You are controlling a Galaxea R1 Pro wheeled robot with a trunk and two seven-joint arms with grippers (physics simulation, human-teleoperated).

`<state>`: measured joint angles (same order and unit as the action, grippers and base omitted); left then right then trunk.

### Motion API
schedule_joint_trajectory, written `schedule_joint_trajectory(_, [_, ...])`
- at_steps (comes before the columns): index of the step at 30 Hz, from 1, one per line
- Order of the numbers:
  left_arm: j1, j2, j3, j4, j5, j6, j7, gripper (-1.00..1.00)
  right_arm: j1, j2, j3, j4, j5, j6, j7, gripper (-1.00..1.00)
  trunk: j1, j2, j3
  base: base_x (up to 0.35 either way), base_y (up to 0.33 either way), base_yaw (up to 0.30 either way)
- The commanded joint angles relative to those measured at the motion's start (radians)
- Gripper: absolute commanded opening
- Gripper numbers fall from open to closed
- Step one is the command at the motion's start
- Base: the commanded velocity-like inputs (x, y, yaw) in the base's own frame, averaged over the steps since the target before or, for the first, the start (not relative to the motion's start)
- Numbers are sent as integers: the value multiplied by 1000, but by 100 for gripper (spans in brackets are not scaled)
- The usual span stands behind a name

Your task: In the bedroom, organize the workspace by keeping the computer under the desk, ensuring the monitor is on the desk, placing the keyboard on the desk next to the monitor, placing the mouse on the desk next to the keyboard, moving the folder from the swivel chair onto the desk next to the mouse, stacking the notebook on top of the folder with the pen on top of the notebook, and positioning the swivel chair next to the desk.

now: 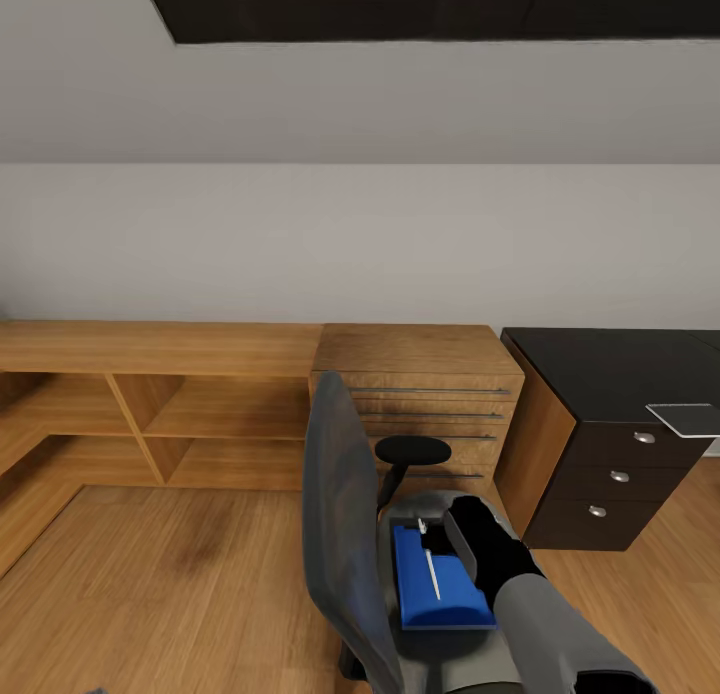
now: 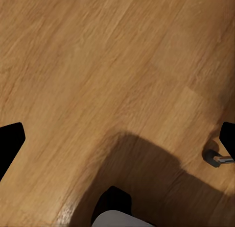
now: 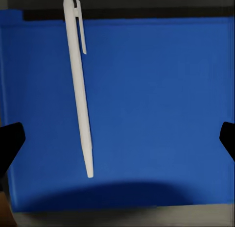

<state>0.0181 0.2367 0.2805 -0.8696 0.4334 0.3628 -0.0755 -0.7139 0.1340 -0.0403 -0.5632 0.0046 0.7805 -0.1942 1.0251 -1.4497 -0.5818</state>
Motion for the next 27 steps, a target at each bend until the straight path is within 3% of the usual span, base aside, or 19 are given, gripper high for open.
schedule_joint_trajectory(1, [0, 0, 2, 0, 5, 7, -3, 100, -14, 1, -4, -1, -1, 18, -5, 100, 0, -1, -1, 0, 0, 0])
schedule_joint_trajectory(13, [0, 0, 2, 7, 5, 5, -3, 100, -115, 4, -4, 93, -3, 92, -10, 100, 0, -1, -1, 0, 0, 0])
schedule_joint_trajectory(27, [0, -3, 2, 7, 4, 5, -4, 100, -159, 4, -6, 172, -7, 152, -10, 100, 0, -1, -1, 0, 0, 0])
